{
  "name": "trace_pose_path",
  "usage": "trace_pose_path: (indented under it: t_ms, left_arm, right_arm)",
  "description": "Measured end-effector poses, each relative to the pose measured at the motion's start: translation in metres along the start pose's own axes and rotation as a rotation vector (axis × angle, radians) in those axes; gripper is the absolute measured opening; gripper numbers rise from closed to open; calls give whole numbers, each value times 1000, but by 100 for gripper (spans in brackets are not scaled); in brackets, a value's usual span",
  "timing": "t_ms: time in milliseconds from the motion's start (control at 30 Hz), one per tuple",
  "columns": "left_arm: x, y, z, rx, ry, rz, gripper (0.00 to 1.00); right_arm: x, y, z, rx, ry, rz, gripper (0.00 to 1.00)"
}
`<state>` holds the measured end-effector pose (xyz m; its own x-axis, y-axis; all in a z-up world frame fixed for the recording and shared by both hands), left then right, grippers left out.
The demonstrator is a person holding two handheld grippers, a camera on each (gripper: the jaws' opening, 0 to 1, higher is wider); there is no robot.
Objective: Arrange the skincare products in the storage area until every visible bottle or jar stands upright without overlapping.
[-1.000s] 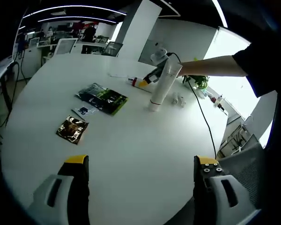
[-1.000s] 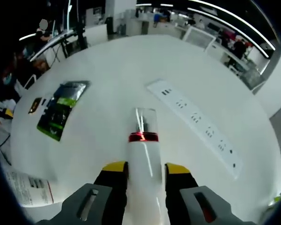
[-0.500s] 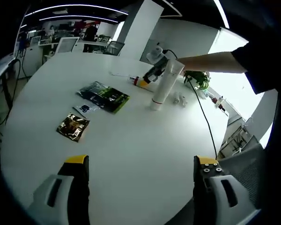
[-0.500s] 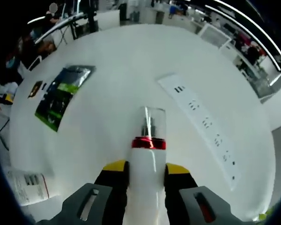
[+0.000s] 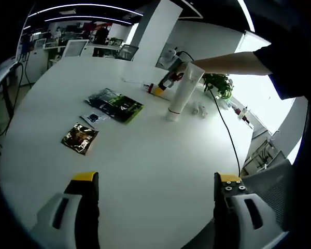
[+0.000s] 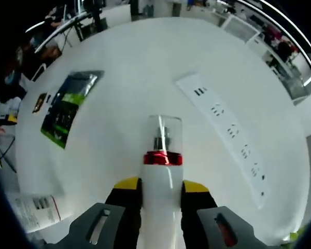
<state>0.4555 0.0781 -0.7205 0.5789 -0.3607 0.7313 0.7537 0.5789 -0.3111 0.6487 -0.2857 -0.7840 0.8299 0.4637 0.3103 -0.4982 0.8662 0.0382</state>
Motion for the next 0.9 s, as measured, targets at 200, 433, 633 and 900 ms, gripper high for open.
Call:
trace_pose_path:
  t_ms: [200,433,633,900]
  left_arm:
    - [6,-2,4,5,-5,-12,85]
    - [11,-2,10,9,-14,-21,85]
    - [23,-15,12,-24,-41,-60,85]
    - [35,-34,21,-66,-72,-97,85]
  right_arm:
    - [-2,0,6,-31,30,48,20]
    - [27,-5,57,-32,-136,-19,20]
    - [30,8,112,-49,-285,-38,20]
    - [-8,39,165,-54,-425,-112,20]
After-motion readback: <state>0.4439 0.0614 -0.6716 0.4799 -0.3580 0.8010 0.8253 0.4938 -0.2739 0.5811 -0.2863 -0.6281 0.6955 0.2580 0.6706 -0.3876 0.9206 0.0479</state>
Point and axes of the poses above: the point that each gripper's makers call its tool centre point, and the gripper's own axes: z roughly backward along the fingers, y roughly to its left, x roughly out of its top, the point moved 1 cm from there along z, roughly backward along the fingers, and after that the axes turned 7 degrees about x, right-handed, at the moved point
